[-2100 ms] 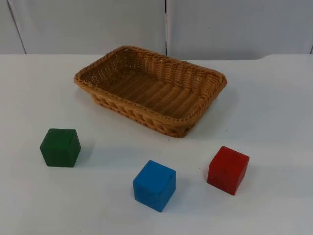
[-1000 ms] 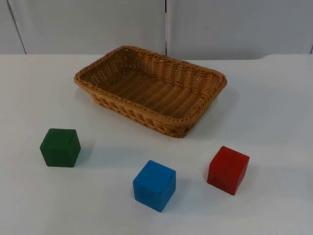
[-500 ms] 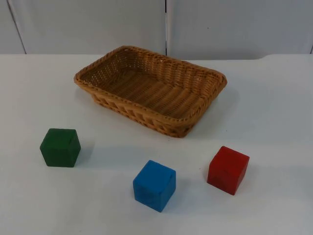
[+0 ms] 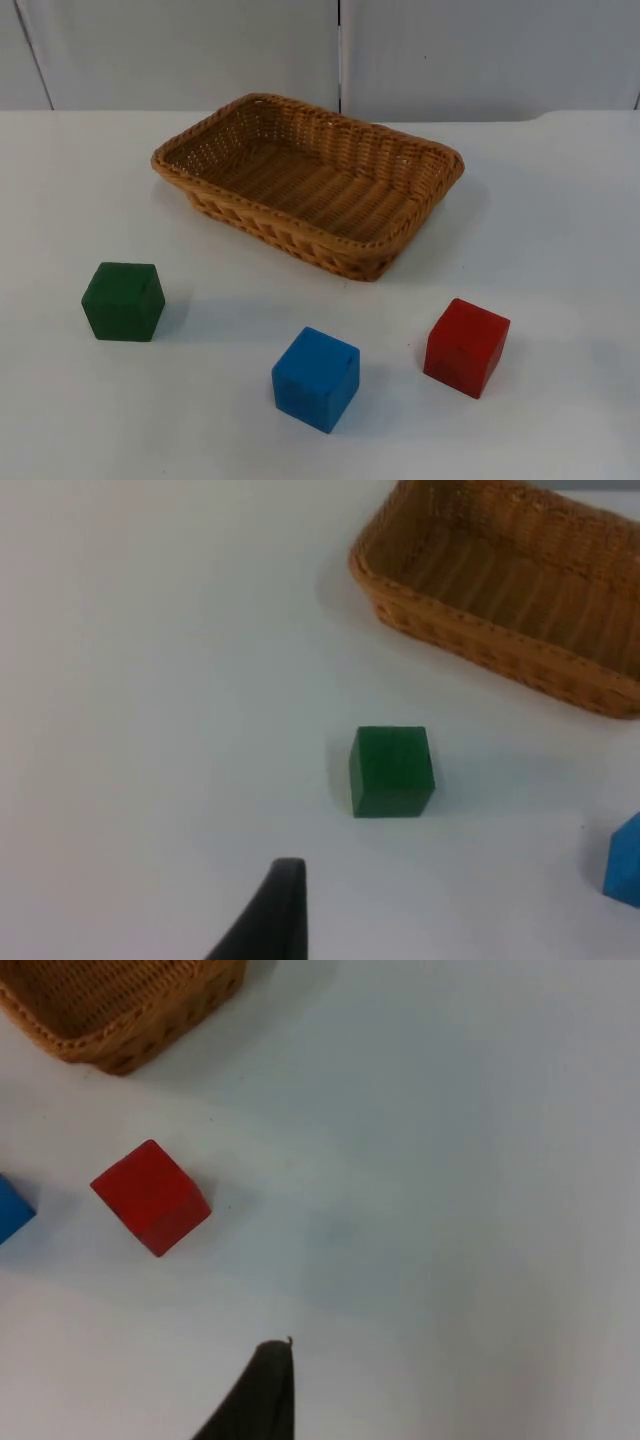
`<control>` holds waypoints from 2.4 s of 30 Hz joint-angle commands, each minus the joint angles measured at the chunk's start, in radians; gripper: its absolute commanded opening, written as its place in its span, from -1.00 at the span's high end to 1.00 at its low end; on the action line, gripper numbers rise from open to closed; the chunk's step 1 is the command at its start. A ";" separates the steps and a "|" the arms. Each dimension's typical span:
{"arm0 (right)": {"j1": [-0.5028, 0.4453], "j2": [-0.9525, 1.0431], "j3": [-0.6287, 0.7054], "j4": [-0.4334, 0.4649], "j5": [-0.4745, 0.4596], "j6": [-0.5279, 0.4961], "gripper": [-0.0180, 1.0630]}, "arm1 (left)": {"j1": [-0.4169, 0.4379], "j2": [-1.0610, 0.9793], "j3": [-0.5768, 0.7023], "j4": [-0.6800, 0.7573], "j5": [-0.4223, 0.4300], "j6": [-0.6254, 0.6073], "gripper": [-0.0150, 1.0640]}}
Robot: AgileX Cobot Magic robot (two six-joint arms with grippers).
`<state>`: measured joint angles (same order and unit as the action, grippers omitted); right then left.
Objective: Pick up one cube with each hand and place exactly two cubes into the same basket, leaving the remaining cube outside.
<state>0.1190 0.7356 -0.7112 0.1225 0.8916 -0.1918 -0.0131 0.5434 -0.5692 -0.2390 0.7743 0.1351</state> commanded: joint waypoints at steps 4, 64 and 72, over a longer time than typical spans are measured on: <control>-0.005 0.082 -0.019 0.057 -0.027 -0.057 -0.98 | -0.004 0.052 -0.006 -0.049 -0.025 0.053 -0.97; 0.415 0.810 -0.223 0.077 -0.307 -0.175 -0.98 | -0.004 0.703 -0.088 -0.281 -0.141 0.366 -0.97; 0.415 0.886 -0.271 0.080 -0.316 -0.175 -0.98 | -0.004 0.764 -0.138 -0.283 -0.151 0.366 -0.97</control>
<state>0.5282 1.6138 -0.9731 0.2085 0.5859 -0.3655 -0.0131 1.2967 -0.6947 -0.5070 0.6341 0.4966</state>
